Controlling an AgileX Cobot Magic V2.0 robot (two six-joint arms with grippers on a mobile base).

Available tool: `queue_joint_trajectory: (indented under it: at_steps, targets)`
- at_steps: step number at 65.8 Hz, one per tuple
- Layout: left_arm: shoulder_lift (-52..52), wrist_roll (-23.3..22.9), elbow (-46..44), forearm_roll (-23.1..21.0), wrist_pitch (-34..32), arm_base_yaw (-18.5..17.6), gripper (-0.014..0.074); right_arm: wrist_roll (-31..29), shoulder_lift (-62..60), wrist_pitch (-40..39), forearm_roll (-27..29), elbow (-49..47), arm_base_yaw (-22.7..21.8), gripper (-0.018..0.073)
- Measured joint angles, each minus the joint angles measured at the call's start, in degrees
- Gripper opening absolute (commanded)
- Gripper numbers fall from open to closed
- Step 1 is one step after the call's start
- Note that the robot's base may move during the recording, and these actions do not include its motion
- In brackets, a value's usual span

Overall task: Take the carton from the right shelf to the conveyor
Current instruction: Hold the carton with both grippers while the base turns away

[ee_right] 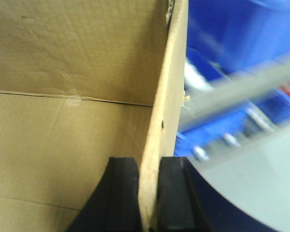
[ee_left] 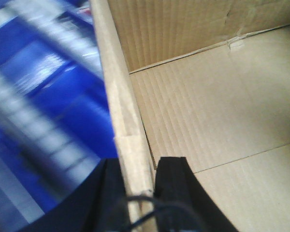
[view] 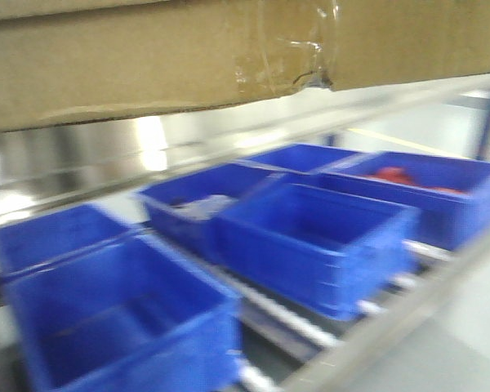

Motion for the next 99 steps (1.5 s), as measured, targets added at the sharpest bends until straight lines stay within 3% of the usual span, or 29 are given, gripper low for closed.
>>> queue_joint_trajectory:
  at_steps: [99]
  targets:
    - [0.00,0.00,0.00,0.56,0.00,0.00,-0.0020,0.00,0.00,0.00,0.00,0.00,0.07,-0.0057]
